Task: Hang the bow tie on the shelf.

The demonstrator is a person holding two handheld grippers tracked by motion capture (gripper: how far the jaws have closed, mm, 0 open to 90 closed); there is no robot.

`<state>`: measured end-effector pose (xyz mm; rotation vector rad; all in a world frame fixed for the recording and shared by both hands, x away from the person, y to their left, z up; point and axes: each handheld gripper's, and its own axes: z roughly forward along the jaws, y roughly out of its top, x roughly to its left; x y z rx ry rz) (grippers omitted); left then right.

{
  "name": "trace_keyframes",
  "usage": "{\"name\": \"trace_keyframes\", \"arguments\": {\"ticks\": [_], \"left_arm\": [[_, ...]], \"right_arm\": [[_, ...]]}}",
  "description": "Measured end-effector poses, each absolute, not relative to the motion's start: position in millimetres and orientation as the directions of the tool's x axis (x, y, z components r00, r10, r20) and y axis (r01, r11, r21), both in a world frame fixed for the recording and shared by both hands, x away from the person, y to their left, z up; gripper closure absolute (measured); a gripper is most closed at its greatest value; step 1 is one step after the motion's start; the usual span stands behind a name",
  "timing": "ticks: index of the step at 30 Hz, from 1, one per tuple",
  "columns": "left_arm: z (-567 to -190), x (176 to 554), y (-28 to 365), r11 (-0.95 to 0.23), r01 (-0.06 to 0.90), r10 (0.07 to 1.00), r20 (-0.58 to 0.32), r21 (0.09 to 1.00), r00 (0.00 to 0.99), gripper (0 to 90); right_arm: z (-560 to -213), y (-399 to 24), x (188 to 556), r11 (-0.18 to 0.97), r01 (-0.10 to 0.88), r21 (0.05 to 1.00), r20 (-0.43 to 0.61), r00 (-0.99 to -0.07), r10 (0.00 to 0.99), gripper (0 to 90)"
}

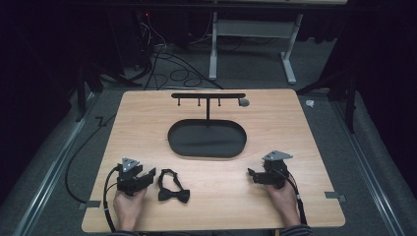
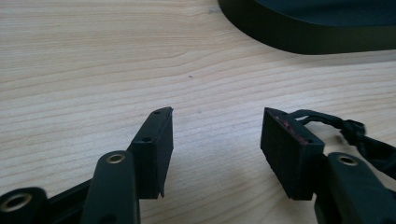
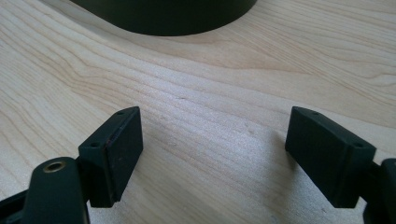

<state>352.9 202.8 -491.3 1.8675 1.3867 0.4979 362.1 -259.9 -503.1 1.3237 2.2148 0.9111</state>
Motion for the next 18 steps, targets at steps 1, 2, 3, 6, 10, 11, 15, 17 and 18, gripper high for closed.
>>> {"name": "trace_keyframes", "arguments": {"ticks": [1,2,3,6,10,11,15,17,18], "left_arm": [[-490.1,352.4,201.5,-0.137,0.643,0.930,-0.126,0.754,0.346,44.9],[-488.9,351.9,200.3,-0.138,0.643,0.927,-0.130,0.754,0.351,45.0],[-488.0,351.3,198.6,-0.134,0.639,0.925,-0.136,0.757,0.355,45.0],[-486.3,350.3,195.6,-0.135,0.633,0.919,-0.142,0.762,0.367,45.1],[-485.6,350.7,187.5,-0.149,0.635,0.909,-0.148,0.758,0.390,45.1],[-485.8,350.8,186.0,-0.156,0.637,0.907,-0.146,0.755,0.395,45.4],[-490.0,350.9,180.3,-0.180,0.641,0.898,-0.141,0.746,0.416,48.3],[-492.7,351.4,177.6,-0.196,0.651,0.893,-0.140,0.734,0.427,51.6],[-493.8,351.8,176.2,-0.204,0.656,0.890,-0.141,0.727,0.433,54.0]], "right_arm": [[-503.1,-260.0,362.2,0.339,0.619,0.708,-0.011,-0.471,0.882,20.3],[-503.1,-260.0,362.1,0.339,0.619,0.708,-0.011,-0.471,0.882,20.3],[-503.1,-260.0,362.1,0.340,0.619,0.708,-0.011,-0.471,0.882,20.3],[-503.2,-260.0,362.2,0.339,0.619,0.708,-0.011,-0.471,0.882,20.3],[-503.1,-260.0,362.1,0.340,0.619,0.708,-0.011,-0.471,0.882,20.3],[-503.2,-260.0,362.1,0.340,0.619,0.708,-0.011,-0.472,0.882,20.3],[-503.2,-260.0,362.1,0.340,0.619,0.708,-0.011,-0.472,0.882,20.3],[-503.2,-260.0,362.1,0.340,0.619,0.708,-0.012,-0.472,0.882,20.3],[-503.1,-259.9,362.0,0.339,0.620,0.708,-0.011,-0.471,0.882,20.3]]}}
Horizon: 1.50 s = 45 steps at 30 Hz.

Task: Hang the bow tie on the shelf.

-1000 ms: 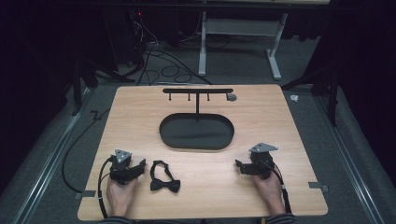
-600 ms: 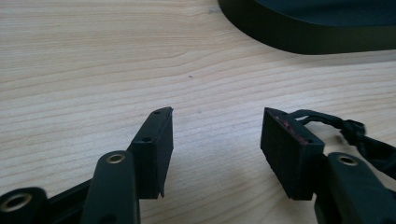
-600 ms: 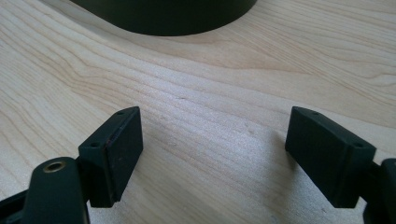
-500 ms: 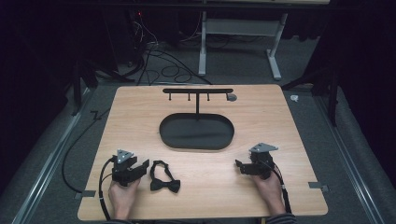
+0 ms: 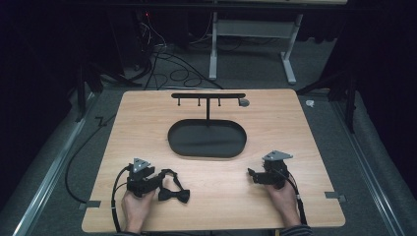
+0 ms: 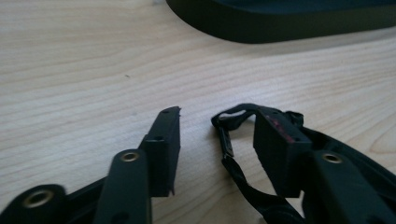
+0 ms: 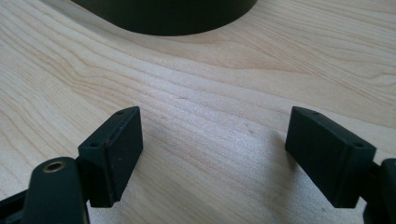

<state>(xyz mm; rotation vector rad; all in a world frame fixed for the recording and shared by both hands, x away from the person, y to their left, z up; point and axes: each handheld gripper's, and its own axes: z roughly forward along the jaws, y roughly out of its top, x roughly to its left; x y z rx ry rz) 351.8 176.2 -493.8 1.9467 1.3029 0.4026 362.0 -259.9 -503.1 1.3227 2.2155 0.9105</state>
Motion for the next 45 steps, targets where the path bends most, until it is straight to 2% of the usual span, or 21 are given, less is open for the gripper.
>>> {"name": "trace_keyframes", "arguments": {"ticks": [2,7,10,13,30,32,45], "left_arm": [[-494.8,352.5,174.8,-0.214,0.659,0.888,-0.137,0.721,0.439,57.8],[-497.8,352.6,166.7,-0.302,0.641,0.887,-0.039,0.705,0.460,71.8],[-497.6,352.1,164.9,-0.319,0.635,0.884,-0.019,0.704,0.466,80.2],[-496.5,351.9,161.2,-0.353,0.627,0.877,0.011,0.694,0.481,85.3],[-485.7,348.6,152.6,-0.356,0.584,0.834,-0.033,0.729,0.551,86.9],[-482.2,347.8,153.4,-0.336,0.584,0.831,-0.059,0.739,0.553,86.8],[-448.0,346.4,140.7,-0.344,0.499,0.800,-0.030,0.796,0.599,86.8]], "right_arm": [[-503.1,-260.0,362.0,0.341,0.619,0.708,-0.012,-0.472,0.882,20.3],[-503.1,-260.0,362.0,0.341,0.618,0.708,-0.012,-0.472,0.882,20.3],[-503.1,-260.0,361.9,0.341,0.619,0.708,-0.012,-0.472,0.881,20.3],[-503.1,-259.9,361.9,0.340,0.620,0.708,-0.011,-0.471,0.882,20.3],[-503.1,-259.9,361.7,0.338,0.621,0.707,-0.010,-0.470,0.883,20.3],[-503.1,-260.0,361.8,0.340,0.620,0.707,-0.010,-0.472,0.882,20.3],[-503.2,-260.0,361.7,0.340,0.618,0.708,-0.010,-0.474,0.881,20.2]]}}
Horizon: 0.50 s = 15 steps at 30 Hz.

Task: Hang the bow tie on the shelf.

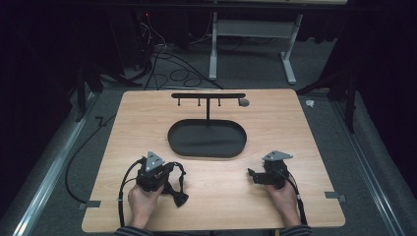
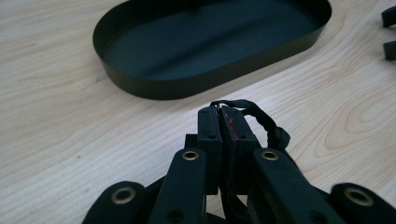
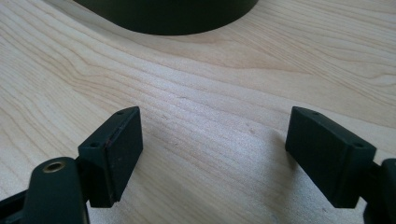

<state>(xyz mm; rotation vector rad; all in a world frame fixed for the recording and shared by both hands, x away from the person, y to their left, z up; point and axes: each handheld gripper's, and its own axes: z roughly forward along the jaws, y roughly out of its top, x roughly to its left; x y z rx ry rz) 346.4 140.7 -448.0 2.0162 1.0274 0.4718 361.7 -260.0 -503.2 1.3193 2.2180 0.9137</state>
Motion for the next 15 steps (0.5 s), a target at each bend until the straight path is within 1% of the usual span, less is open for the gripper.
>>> {"name": "trace_keyframes", "arguments": {"ticks": [15], "left_arm": [[-427.4,352.7,131.8,-0.310,0.458,0.771,-0.061,0.833,0.634,86.8]], "right_arm": [[-503.1,-260.0,361.6,0.342,0.619,0.707,-0.011,-0.474,0.880,20.2]]}}
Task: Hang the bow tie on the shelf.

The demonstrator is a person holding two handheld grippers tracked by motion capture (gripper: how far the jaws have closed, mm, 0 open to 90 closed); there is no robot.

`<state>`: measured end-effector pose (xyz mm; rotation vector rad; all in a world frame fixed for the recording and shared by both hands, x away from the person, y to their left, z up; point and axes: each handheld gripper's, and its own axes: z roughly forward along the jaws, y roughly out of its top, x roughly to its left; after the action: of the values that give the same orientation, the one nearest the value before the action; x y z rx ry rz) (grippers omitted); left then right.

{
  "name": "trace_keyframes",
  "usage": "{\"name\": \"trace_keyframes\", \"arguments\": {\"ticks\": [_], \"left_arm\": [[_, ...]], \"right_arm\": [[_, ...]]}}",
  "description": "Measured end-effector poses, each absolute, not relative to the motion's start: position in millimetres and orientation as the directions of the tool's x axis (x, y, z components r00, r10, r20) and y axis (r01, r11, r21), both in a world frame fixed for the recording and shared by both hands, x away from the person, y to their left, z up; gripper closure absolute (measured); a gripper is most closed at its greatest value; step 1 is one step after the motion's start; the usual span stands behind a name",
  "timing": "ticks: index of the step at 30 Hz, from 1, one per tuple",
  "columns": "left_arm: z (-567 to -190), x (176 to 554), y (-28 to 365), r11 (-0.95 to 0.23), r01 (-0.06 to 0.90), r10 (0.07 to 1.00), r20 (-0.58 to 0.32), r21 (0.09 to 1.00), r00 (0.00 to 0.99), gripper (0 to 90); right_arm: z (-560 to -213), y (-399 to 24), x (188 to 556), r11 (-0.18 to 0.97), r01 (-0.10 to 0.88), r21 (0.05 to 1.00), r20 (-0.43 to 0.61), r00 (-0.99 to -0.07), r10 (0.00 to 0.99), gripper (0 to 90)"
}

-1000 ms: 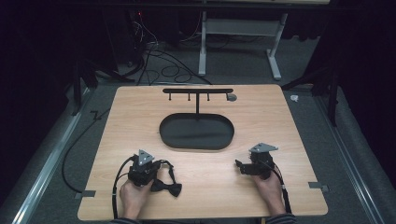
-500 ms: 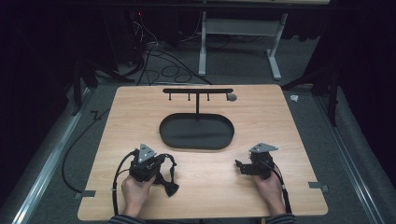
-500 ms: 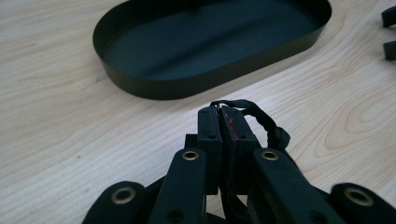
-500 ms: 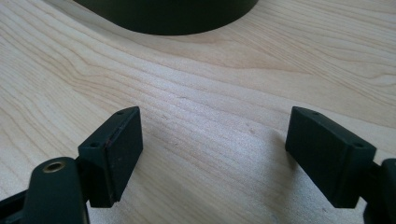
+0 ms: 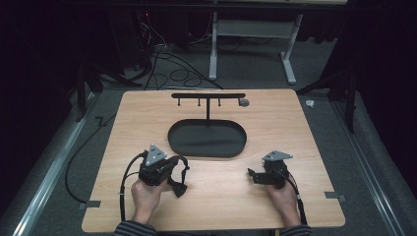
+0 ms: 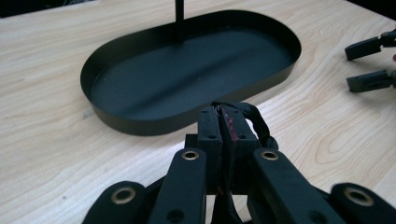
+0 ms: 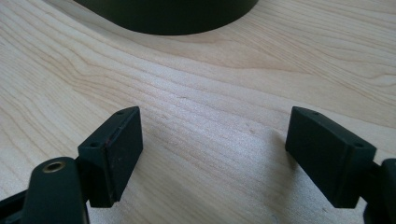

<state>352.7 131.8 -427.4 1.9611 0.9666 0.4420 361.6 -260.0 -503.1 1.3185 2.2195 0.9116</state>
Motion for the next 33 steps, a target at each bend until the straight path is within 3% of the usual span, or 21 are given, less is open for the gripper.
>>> {"name": "trace_keyframes", "arguments": {"ticks": [33], "left_arm": [[-390.3,383.1,105.2,-0.292,0.402,0.735,-0.066,0.868,0.675,86.9]], "right_arm": [[-503.1,-260.0,361.4,0.344,0.618,0.707,-0.011,-0.476,0.879,20.2]]}}
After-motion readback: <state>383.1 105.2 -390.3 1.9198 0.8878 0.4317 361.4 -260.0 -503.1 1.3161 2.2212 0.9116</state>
